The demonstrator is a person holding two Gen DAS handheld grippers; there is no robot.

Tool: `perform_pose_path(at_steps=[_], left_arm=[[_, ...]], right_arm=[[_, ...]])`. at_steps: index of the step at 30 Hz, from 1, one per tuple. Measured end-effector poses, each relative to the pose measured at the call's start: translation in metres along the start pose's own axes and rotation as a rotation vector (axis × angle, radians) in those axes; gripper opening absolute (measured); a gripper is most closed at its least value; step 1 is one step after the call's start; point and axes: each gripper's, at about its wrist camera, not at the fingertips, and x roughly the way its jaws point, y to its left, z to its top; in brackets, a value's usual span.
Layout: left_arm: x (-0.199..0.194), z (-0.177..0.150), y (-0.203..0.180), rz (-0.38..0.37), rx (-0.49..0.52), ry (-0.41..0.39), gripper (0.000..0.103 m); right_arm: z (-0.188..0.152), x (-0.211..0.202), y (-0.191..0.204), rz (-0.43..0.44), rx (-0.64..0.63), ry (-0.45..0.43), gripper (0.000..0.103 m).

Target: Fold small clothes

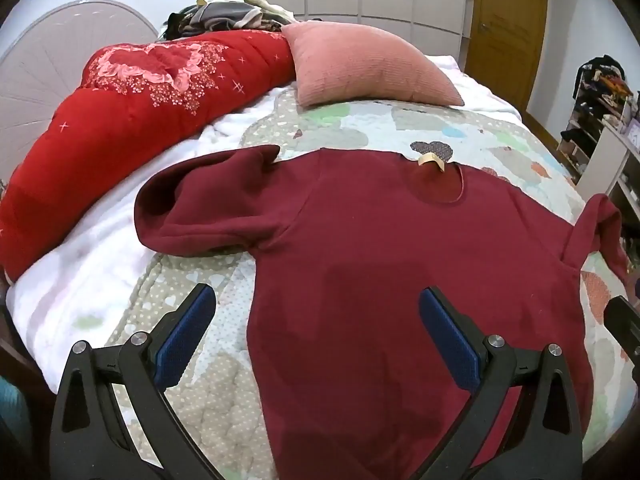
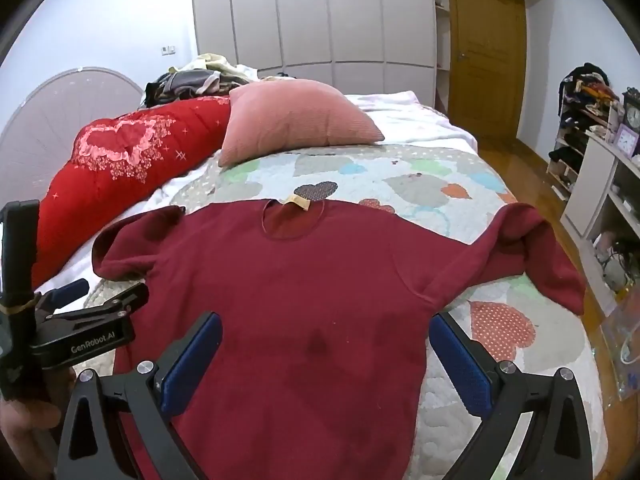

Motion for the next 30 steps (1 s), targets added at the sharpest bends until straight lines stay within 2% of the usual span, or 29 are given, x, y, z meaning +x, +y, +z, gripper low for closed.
perform_pose_path(at_steps=[30], left_arm=[[0.029,-0.005,-0.001,0.0,-0.002,0.061,0.102]], right_arm=[[-0.002,0.049,0.003,0.003,0.04,0.072,0.103]])
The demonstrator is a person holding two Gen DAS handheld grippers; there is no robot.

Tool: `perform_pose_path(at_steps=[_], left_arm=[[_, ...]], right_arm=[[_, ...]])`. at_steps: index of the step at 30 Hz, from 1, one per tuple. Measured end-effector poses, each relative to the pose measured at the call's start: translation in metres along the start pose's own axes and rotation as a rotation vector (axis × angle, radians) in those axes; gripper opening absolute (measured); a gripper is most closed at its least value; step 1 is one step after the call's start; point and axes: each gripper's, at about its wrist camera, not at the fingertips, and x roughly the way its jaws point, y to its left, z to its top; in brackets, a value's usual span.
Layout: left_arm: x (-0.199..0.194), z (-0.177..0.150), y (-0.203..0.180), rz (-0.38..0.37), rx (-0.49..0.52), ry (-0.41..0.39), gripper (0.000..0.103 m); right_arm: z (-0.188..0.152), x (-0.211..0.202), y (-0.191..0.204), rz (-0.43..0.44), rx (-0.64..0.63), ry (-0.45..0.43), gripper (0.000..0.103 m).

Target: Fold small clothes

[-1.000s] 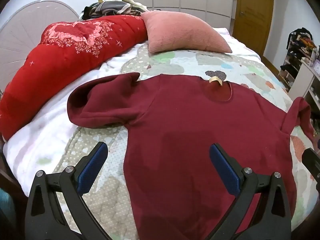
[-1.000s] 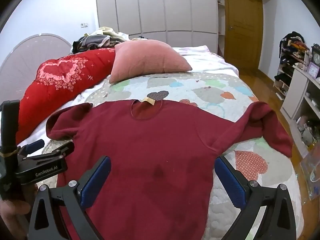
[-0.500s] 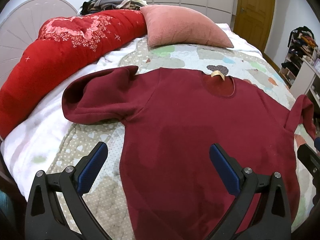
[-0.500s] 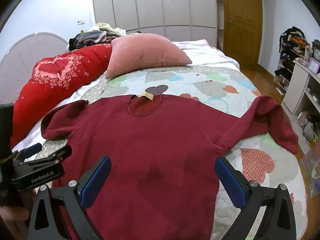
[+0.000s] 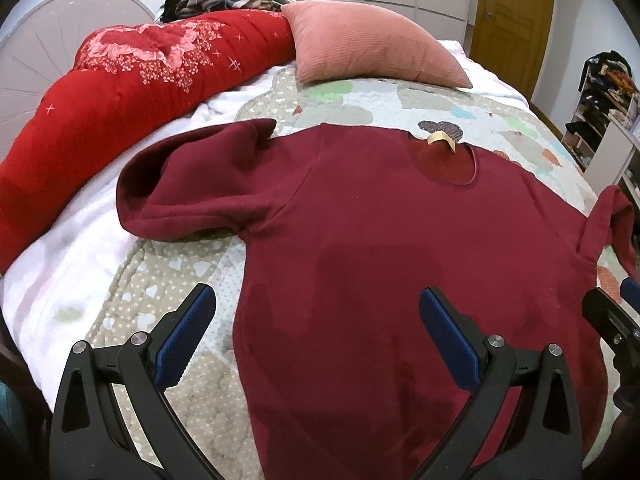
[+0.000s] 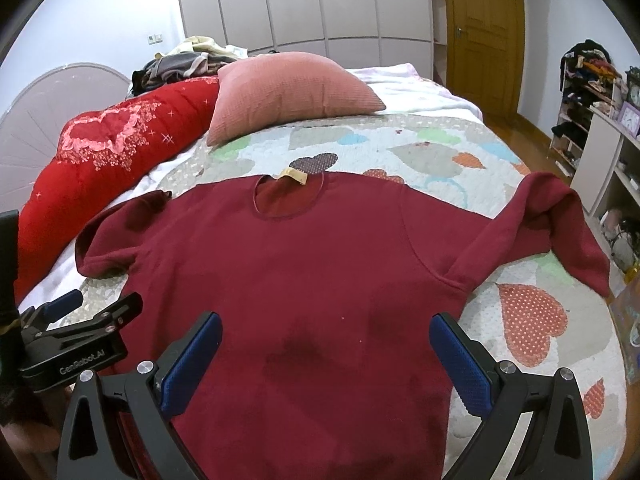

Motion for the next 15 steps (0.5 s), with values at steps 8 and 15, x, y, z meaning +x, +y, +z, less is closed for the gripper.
perform_pose_path(at_steps=[8,15], left_arm=[[0.01,0.0,-0.002,0.001,0.009,0.014,0.102],[0.017,-0.001,-0.004,-0.002,0.012,0.025,0.102]], right_arm=[[-0.001,0.014,0.0,0.008,0.017,0.026,0.103],[-0.001,0.022,0.004,0.004,0.006,0.032,0.103]])
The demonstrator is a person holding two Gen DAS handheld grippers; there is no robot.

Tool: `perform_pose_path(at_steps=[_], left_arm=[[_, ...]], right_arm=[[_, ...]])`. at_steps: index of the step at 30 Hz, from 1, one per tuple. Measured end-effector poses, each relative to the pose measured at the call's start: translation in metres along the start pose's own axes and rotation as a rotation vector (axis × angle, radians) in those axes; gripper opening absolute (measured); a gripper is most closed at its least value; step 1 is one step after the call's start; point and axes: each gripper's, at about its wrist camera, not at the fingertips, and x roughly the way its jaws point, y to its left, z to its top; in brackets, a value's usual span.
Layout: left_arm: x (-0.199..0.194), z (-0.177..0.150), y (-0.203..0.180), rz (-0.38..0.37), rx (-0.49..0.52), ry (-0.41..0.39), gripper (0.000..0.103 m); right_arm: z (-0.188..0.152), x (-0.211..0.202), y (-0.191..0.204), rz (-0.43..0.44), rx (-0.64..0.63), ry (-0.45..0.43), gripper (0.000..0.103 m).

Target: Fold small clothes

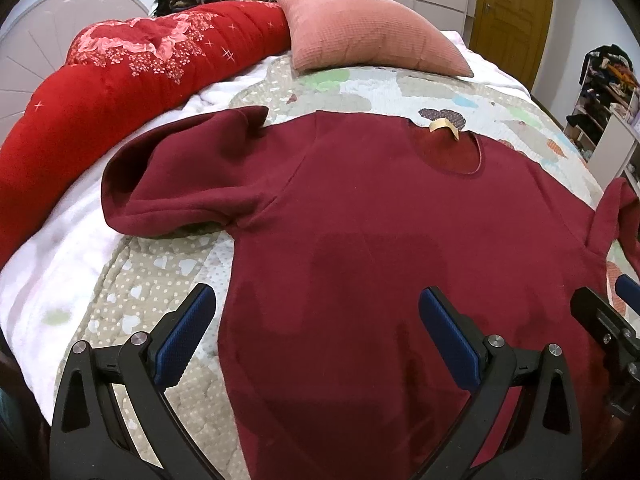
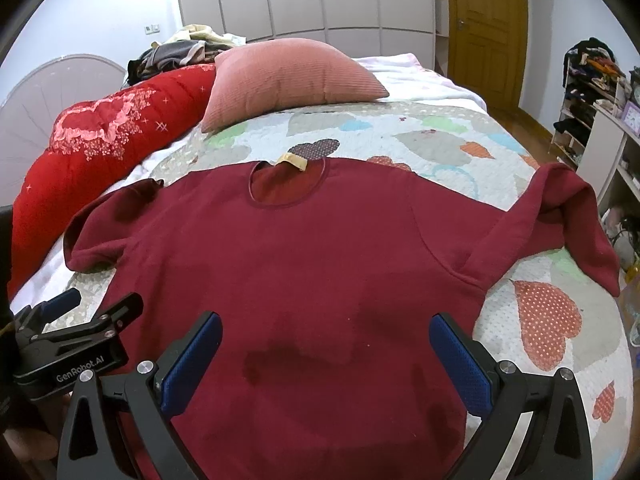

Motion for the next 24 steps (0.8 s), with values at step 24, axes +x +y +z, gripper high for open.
perform_pose_path(at_steps=[24], left_arm=[[0.014,0.002,0.007,0.001,-0.007,0.018,0.102]], right_arm=[[-0.001,0.021,0.013,0.013,-0.016,0.039,0.103]])
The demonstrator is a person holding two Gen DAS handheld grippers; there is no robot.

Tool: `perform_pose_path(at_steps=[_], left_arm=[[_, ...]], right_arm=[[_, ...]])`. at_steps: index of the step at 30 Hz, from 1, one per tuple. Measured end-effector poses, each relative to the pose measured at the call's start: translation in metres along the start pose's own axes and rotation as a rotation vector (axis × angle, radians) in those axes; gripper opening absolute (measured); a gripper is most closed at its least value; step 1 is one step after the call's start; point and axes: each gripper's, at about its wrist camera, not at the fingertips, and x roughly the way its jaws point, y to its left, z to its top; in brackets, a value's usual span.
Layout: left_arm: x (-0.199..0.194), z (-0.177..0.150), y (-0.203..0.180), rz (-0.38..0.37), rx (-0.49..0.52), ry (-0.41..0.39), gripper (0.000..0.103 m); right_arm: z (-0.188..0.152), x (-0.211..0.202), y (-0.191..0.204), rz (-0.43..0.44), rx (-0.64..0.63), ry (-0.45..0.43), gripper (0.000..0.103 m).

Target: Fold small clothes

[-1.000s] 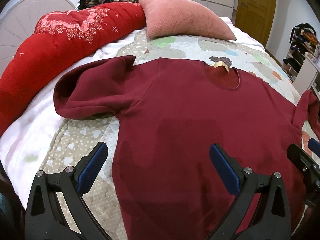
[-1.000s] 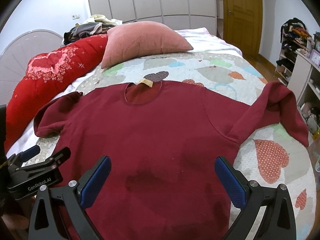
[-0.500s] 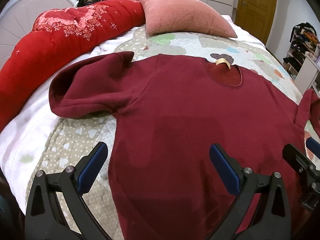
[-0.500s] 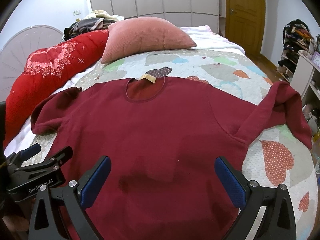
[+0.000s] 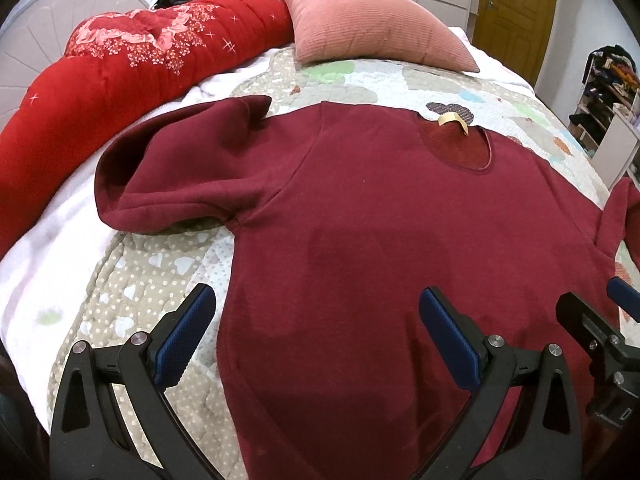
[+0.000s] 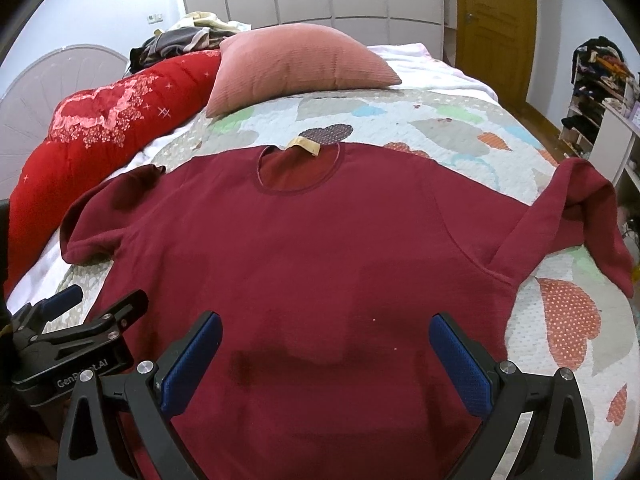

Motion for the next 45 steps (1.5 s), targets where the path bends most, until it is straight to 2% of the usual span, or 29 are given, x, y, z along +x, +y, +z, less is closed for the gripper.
perform_pose_path(at_steps=[15,23,30,37,39,42,45], left_arm=[[0.006,0.002,0.006,-0.001,-0.015,0.009,0.102],[0.004,0.007,0.023,0.003,-0.028,0.004,0.102],[-0.009,0.03,0.078,0.089,-0.097,-0.074,0.102],[0.006,0.054,0.147,0.171,-0.215,-0.083,0.102],[0.015,0.06,0.161,0.198,-0.235,-0.08,0.102],[0.027,0.064,0.175,0.232,-0.261,-0.07,0.102],[0.041,0.063,0.186,0.235,-0.292,-0.054,0.102]], right_arm=[[0.001,0.012,0.01,-0.004,-0.03,0.028,0.103],[0.005,0.018,0.02,0.009,-0.051,0.033,0.103],[0.015,0.024,0.039,0.046,-0.083,0.031,0.103],[0.019,0.038,0.063,0.062,-0.137,0.048,0.103],[0.023,0.041,0.067,0.09,-0.146,0.051,0.103],[0.041,0.044,0.078,0.176,-0.137,0.043,0.103],[0.075,0.053,0.088,0.324,-0.055,0.052,0.103]])
